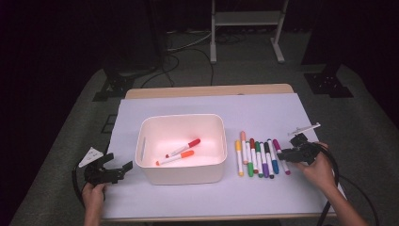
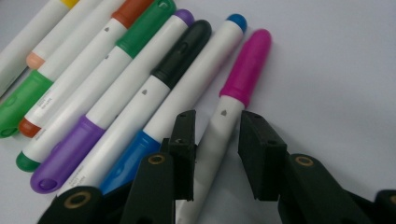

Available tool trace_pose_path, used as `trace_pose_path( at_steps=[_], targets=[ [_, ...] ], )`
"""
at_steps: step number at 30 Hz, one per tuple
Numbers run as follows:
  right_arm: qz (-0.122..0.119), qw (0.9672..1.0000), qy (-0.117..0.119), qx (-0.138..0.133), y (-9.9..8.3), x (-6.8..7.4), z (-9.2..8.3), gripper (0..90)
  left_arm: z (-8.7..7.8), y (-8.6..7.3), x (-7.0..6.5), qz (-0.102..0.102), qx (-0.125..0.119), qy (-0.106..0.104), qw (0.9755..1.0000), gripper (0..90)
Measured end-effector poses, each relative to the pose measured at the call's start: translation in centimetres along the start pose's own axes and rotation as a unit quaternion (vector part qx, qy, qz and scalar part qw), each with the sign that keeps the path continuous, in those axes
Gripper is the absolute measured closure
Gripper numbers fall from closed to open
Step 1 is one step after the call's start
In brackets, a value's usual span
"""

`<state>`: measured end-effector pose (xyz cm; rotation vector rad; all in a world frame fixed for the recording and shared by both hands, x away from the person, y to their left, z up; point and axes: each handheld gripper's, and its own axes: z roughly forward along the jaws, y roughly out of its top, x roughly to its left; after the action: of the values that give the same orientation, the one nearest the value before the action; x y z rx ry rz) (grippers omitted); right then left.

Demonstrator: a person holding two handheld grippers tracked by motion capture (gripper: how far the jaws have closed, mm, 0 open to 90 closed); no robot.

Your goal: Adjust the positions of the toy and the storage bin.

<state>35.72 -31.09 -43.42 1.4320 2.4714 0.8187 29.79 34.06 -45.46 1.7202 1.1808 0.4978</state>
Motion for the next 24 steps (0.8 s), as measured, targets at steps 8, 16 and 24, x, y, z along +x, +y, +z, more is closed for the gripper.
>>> trace_pose_path(
  at_steps=[8,16,24],
  targets=[
    [0.024,0.9993,-0.029,-0.009,-1.4,-0.5,-0.5,75.1,0.0,0.0,0.0,0.001,0.001,0.000,1.0000,0.0],
    [0.045,0.9988,-0.014,-0.009,-1.5,-1.1,-0.9,76.1,0.0,0.0,0.0,-0.002,0.001,0.000,1.0000,0.0],
    [0.040,0.9977,0.039,-0.038,-0.9,0.0,-3.3,76.1,0.0,0.0,0.0,0.000,0.001,0.001,1.0000,0.0]
  ],
)
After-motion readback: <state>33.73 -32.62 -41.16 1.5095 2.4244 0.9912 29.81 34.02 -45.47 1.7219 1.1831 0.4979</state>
